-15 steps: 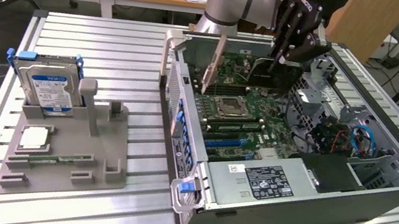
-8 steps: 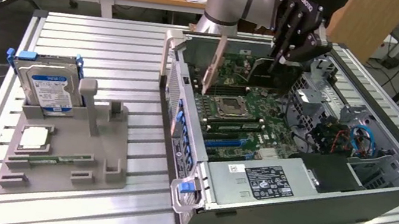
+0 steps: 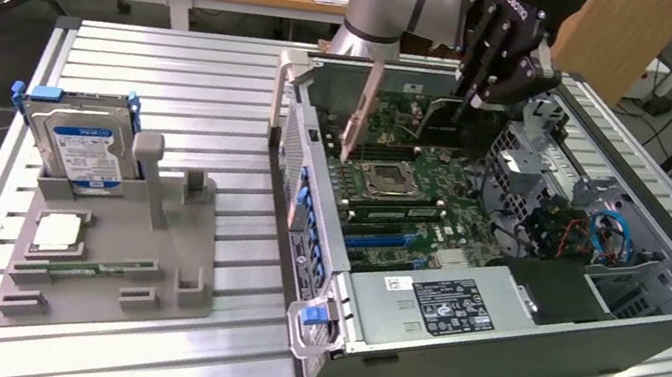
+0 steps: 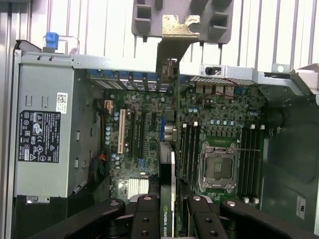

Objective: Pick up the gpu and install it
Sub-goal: 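Insert the gpu into the slot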

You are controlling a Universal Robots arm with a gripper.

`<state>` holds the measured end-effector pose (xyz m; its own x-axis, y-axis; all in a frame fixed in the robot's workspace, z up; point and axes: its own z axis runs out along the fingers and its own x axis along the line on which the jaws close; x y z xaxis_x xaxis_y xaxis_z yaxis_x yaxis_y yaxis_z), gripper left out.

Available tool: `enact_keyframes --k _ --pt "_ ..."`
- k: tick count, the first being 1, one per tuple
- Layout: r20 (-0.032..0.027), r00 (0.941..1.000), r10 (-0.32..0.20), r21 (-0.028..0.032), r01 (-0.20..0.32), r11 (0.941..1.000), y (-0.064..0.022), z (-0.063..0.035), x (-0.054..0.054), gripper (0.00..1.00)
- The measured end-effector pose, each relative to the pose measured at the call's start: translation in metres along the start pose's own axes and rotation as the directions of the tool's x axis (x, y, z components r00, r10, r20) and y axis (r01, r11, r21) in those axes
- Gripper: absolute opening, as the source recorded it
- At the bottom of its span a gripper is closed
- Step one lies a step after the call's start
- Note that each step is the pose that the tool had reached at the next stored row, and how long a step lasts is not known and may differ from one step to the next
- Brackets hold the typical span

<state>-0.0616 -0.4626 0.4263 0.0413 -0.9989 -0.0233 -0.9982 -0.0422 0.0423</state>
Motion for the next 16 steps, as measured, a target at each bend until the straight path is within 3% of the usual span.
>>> enact_keyframes --k 16 --pt "-0.0025 0.9982 -0.059 -0.0015 0.059 0.9982 0.0 0.0 0.0 0.26"
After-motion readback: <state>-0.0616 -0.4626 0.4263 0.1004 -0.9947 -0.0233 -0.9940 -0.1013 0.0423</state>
